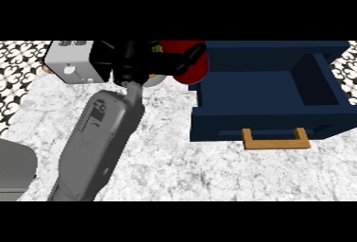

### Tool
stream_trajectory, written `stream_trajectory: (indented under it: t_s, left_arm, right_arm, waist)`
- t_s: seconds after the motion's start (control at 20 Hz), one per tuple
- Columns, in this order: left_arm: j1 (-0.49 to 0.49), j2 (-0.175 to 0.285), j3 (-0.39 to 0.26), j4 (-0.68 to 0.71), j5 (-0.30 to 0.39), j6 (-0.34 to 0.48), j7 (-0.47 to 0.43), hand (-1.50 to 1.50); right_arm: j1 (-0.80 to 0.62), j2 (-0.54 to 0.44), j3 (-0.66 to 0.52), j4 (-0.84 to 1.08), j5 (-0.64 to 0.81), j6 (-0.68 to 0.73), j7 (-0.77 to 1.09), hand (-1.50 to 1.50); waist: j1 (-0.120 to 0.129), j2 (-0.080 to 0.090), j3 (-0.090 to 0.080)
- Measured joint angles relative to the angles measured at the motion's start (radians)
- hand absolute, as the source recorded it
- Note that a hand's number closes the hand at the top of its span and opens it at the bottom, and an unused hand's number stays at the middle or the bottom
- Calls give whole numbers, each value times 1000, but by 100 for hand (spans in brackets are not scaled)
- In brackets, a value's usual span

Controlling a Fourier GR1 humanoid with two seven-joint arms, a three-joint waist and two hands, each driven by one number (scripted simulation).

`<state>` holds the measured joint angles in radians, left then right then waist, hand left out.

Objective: Pick up the can, place it into the drawer and close the drawer

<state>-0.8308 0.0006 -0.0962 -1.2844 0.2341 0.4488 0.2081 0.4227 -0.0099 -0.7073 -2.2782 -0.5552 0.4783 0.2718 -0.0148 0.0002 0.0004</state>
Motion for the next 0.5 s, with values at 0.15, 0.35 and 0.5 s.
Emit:
stream_trajectory:
  t_s: [0.15,0.35,0.5]
  left_arm:
    - [-79,0,-11,60,12,40,6,150]
    - [-150,0,-19,147,36,68,-28,150]
    - [-224,-1,-33,218,66,95,-39,150]
  right_arm:
    - [13,5,25,-22,10,-19,-1,-150]
    - [13,-6,17,1,5,-7,-22,-150]
    - [0,-14,10,7,3,-8,-14,-150]
  waist:
    - [-3,0,0]
    - [-7,1,0]
    - [-10,2,0]
